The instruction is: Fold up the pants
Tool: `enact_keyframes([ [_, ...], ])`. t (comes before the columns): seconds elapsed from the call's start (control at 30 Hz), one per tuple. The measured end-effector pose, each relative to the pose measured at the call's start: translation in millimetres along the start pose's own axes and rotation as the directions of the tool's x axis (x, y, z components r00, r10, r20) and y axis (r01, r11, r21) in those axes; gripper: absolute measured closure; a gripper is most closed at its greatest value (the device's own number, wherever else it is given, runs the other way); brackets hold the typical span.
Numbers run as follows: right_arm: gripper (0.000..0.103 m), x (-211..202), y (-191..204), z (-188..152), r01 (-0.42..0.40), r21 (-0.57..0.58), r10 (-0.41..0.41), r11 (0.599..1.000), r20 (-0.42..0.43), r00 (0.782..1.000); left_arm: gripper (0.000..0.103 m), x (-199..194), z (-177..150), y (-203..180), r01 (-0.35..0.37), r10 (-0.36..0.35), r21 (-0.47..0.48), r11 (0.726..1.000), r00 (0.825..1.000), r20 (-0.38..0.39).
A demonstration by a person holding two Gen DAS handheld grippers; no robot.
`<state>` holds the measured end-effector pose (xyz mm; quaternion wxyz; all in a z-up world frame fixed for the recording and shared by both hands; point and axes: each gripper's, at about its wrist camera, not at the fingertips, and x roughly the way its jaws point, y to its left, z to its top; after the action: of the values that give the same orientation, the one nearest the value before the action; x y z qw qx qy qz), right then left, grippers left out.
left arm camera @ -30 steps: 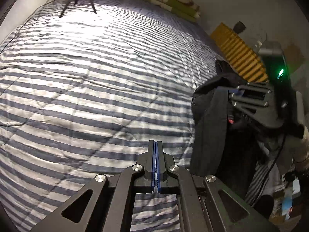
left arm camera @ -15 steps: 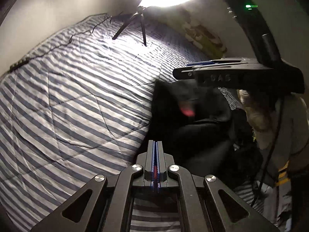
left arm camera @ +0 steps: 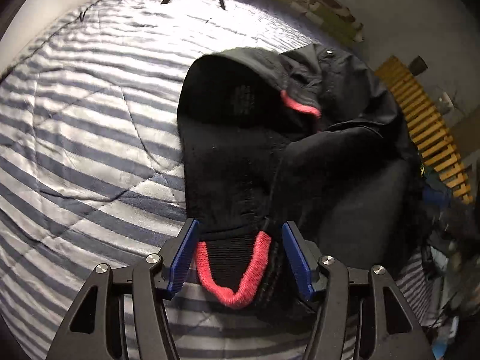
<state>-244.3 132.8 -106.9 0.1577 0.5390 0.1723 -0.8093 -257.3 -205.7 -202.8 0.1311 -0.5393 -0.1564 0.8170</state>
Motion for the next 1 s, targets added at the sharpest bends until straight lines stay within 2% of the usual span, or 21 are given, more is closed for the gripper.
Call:
enact_keyframes([
  [0.07,0.042,7.2,-27.0,-33.0,0.002,0.074,0.0,0.997,-0.022,1.0,0.043,-0.7,1.1,-1.6,0.029,-0.029,0.005,1.0,1.0,0.006],
  [0.1,0.04,9.5,-38.1,-45.5,-0.012,0.104,0.014,0.995,-0.023,1.0,0.045,-0.7,0.1,-5.0,0.072,-0.072,0.009,0.997,0.997,-0.003],
  [0.13,0.039,8.7,-44.5,-51.7,-0.02,0.117,0.022,0.993,-0.019,1.0,0.054,1.0,-0.4,-6.7,0.095,-0.095,0.012,0.995,0.995,-0.012],
  [0.17,0.038,10.5,-48.3,-57.7,-0.029,0.126,0.031,0.992,-0.013,0.999,0.071,3.2,-2.9,-13.8,0.109,-0.109,0.031,0.994,0.994,-0.026],
  [0.23,0.038,15.9,-51.3,-65.4,-0.044,0.138,0.046,0.989,-0.012,0.999,0.087,4.9,-8.9,-30.2,0.042,-0.041,0.097,0.994,0.999,-0.013],
  [0.3,0.034,19.0,-47.7,-66.7,-0.056,0.144,0.057,0.988,-0.004,0.998,0.091,0.9,-12.7,-42.1,0.017,-0.019,0.135,0.991,1.0,0.013],
  [0.37,0.031,21.0,-40.1,-68.3,-0.051,0.134,0.05,0.99,0.011,0.999,0.097,-8.4,-13.4,-43.0,0.052,-0.056,0.121,0.991,0.998,0.025],
  [0.47,0.033,34.1,-23.0,-72.0,0.008,0.083,-0.01,0.996,0.012,1.0,0.097,-30.2,-19.8,-37.0,0.079,-0.083,0.074,0.994,0.995,0.054],
  [0.53,0.062,42.4,-12.1,-75.9,0.059,0.044,-0.059,0.997,-0.005,0.998,0.097,-48.3,-27.9,-31.1,0.1,-0.103,0.042,0.994,0.992,0.075],
  [0.57,0.086,43.9,-8.0,-77.7,0.082,0.019,-0.082,0.996,-0.014,0.997,0.097,-58.2,-32.5,-29.5,0.113,-0.116,0.041,0.993,0.989,0.087],
  [0.6,0.101,43.2,-5.1,-79.3,0.09,0.006,-0.09,0.996,-0.014,0.996,0.097,-66.4,-36.4,-28.0,0.113,-0.117,0.041,0.993,0.988,0.097],
  [0.67,0.102,36.3,-0.9,-82.9,0.086,-0.012,-0.086,0.996,-0.004,0.996,0.097,-82.9,-49.3,-25.2,0.117,-0.121,0.042,0.992,0.987,0.103],
  [0.77,0.102,14.0,1.6,-92.0,0.093,-0.05,-0.091,0.994,0.037,0.995,0.097,-95.4,-66.0,-22.8,0.115,-0.119,0.064,0.991,0.99,0.069],
  [0.87,0.102,-10.2,-4.0,-104.8,0.098,-0.063,-0.095,0.993,0.061,0.994,0.097,-97.2,-65.0,-29.4,0.074,-0.079,0.107,0.991,0.996,0.046],
  [0.93,0.102,-22.7,-7.0,-118.3,0.096,-0.064,-0.092,0.993,0.052,0.994,0.096,-100.5,-64.2,-33.7,0.124,-0.128,0.137,0.983,0.992,0.023],
  [1.0,0.102,-26.2,-3.2,-131.4,0.107,-0.107,-0.106,0.988,0.023,0.994,0.089,-102.3,-53.8,-33.9,0.104,-0.108,0.13,0.986,0.994,0.03],
])
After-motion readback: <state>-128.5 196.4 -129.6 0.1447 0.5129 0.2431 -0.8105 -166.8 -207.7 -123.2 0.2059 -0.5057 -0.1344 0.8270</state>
